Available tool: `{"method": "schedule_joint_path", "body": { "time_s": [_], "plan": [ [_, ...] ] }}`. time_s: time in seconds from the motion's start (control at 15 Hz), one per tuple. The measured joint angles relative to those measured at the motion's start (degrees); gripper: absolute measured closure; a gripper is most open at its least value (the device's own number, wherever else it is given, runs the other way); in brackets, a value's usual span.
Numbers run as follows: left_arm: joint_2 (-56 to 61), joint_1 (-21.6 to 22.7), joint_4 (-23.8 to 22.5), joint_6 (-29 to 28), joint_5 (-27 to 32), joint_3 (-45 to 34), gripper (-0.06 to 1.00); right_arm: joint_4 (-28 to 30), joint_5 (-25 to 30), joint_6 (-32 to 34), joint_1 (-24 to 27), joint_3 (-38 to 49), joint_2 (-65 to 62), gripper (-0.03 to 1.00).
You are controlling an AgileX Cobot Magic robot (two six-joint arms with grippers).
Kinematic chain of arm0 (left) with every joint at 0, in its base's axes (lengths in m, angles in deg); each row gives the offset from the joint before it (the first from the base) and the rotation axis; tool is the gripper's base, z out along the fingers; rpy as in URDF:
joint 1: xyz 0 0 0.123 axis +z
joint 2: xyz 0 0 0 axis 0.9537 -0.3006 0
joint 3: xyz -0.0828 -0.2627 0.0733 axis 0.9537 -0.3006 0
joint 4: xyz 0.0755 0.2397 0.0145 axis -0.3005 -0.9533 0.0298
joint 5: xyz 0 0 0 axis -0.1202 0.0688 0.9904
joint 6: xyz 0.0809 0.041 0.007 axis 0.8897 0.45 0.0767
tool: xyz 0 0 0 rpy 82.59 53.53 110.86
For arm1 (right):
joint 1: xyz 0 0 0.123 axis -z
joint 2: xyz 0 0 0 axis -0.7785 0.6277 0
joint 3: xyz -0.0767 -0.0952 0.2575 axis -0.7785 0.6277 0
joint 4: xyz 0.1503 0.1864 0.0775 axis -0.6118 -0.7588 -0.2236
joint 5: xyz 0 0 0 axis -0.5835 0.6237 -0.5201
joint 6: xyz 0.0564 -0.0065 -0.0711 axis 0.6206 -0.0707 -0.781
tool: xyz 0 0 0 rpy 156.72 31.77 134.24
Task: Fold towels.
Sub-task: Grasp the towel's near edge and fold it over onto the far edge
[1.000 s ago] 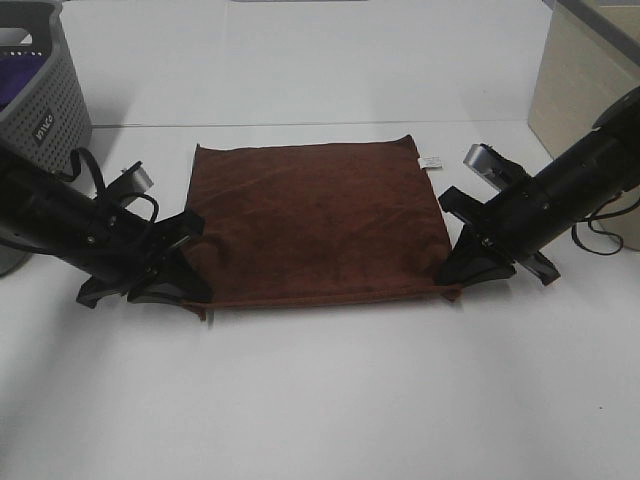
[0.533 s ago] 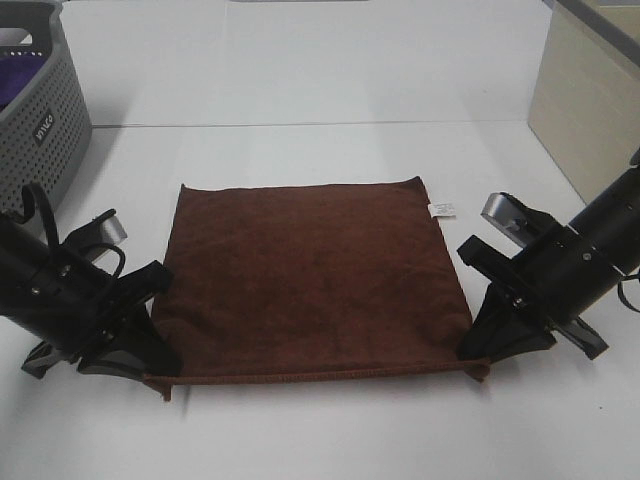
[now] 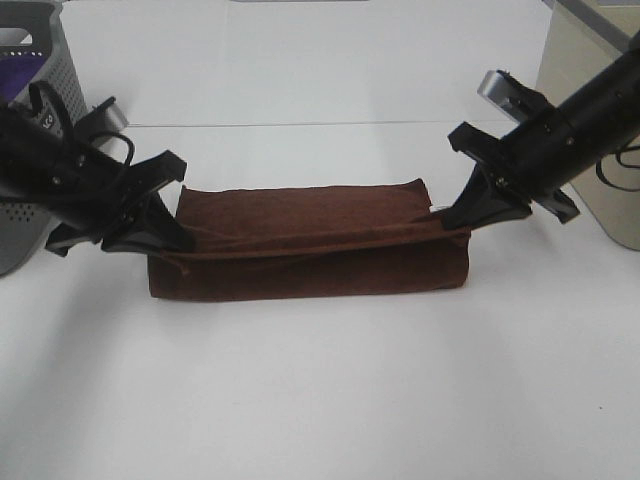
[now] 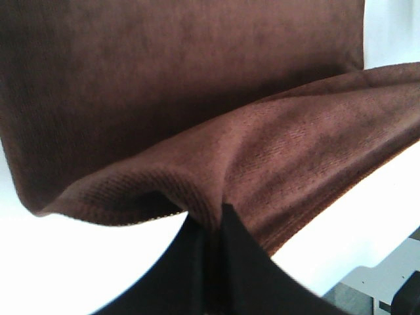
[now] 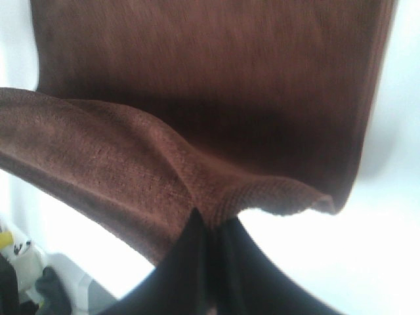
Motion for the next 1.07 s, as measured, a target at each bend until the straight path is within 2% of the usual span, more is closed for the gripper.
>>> {"method": "schedule_joint_path", "body": {
  "time_s": [0.13,0.27,0.53,0.67,0.87,1.07],
  "plan": [
    [-2.35,0.00,-5.04,-4.30,-0.17,6.25,0.93,0.00,2.01,1.15,0.00,-8.02,4.47,0.95],
    [-5.79,0.00,-8.08,-6.47,-1.09,12.03,0.93,0.00,2.52,1.72,0.00,-14.78,9.05,0.95],
    [-12.20,0.00,-9.57,-6.88,-5.10,18.85,0.93,-0.46,2.52,1.78,0.00,-24.87,17.19,0.95],
    [-13.81,0.00,-9.85,-6.88,-6.19,20.23,0.93,-0.57,2.46,1.78,0.00,-26.36,18.96,0.95],
    [-18.56,0.00,-9.68,-6.70,-10.49,22.69,0.93,-1.26,-1.03,1.78,-0.23,-28.13,23.95,0.95],
    [-20.63,0.00,-10.03,-6.70,-13.06,22.69,0.90,-0.74,-2.98,1.78,-0.52,-28.13,25.38,0.85]
  ]
}}
